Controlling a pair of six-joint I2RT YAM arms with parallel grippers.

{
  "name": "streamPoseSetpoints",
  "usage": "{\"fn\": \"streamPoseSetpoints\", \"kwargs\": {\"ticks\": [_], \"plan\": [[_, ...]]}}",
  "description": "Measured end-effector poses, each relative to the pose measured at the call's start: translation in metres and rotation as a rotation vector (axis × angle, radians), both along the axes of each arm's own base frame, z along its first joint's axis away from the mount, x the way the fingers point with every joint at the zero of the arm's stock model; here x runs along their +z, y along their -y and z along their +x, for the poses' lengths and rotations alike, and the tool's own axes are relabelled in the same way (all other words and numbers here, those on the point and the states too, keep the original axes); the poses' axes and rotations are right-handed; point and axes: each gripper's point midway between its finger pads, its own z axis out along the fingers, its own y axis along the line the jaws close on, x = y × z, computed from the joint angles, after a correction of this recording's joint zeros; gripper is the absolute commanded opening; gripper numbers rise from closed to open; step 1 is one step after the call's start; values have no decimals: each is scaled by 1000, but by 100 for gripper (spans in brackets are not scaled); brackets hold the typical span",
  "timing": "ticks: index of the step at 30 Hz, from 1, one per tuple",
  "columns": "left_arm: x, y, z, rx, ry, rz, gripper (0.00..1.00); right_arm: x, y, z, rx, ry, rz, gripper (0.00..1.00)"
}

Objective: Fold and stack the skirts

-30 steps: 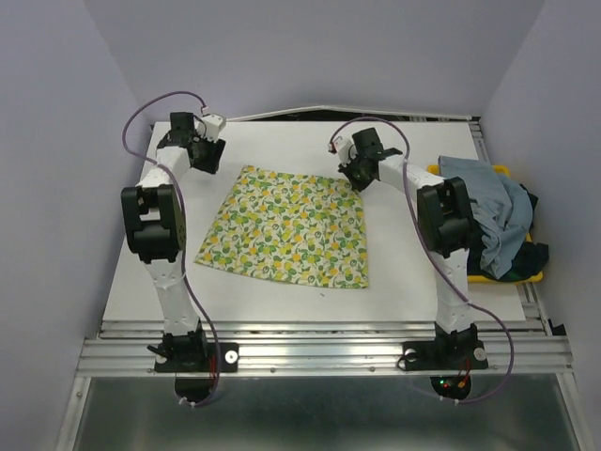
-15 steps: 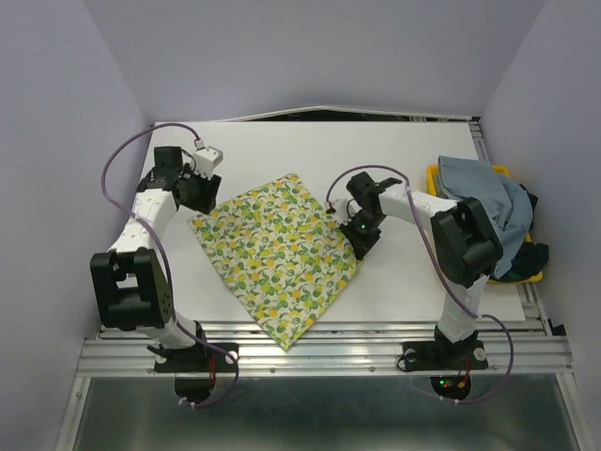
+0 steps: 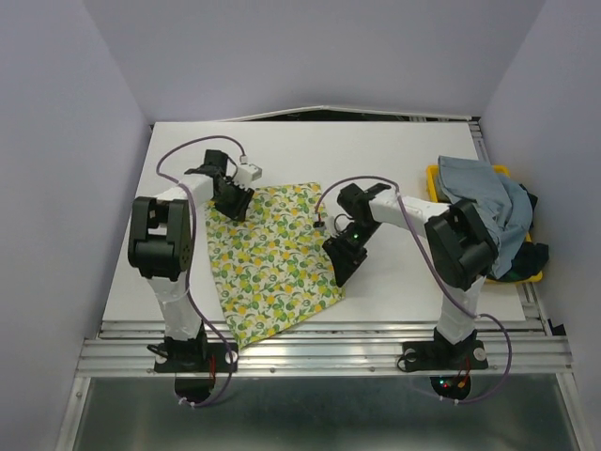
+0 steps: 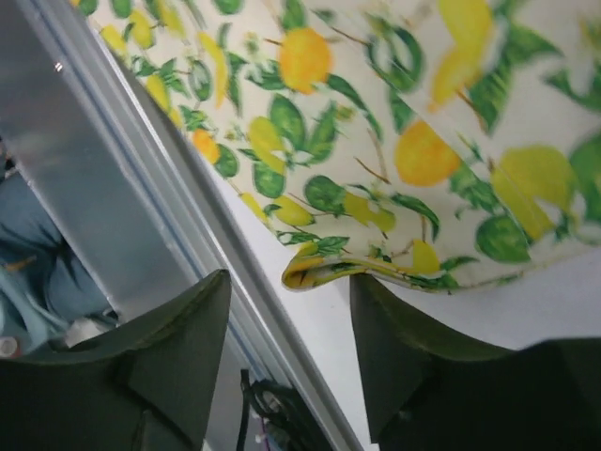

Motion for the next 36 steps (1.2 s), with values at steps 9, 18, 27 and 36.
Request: {"fn": "streamPoseSetpoints", "kwargs": {"ticks": [9, 18, 27, 36], "plan": [[0, 122, 8, -303, 83, -24, 47, 81, 31, 113, -202, 189, 139, 84], [10, 120, -13, -372, 33, -28, 63, 101, 82, 255, -286, 611, 29, 59], [109, 114, 54, -389, 248, -63, 64, -7, 76, 264, -164, 484, -49, 57], [105, 71, 121, -284, 291, -53, 64, -22, 76, 272, -111, 560, -37, 44]]}}
